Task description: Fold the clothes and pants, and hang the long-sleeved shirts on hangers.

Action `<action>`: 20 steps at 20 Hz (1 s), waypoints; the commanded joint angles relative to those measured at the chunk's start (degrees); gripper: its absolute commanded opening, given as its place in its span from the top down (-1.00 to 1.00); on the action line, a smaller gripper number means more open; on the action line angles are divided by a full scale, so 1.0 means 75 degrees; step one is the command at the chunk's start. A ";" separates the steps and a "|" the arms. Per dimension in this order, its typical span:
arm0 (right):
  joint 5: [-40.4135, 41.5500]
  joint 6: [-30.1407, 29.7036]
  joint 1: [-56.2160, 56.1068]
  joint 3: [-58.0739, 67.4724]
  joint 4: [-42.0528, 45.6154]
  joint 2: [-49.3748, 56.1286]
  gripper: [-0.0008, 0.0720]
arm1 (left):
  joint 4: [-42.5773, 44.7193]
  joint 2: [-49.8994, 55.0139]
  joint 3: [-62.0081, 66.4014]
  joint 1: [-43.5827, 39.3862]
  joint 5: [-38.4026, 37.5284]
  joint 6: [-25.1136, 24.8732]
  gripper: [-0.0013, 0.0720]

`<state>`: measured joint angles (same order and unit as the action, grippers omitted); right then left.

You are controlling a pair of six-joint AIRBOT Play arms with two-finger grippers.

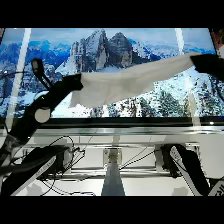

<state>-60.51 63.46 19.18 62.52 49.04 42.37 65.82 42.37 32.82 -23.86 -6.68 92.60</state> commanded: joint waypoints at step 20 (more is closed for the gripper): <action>-0.1052 0.1411 0.0009 0.1067 0.3640 0.0845 0.94 | 0.0565 0.3008 0.1440 -0.2632 -0.6114 0.0055 -0.92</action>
<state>-67.26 73.45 19.25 70.59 75.22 47.20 71.29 61.36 44.36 -43.09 -51.22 92.68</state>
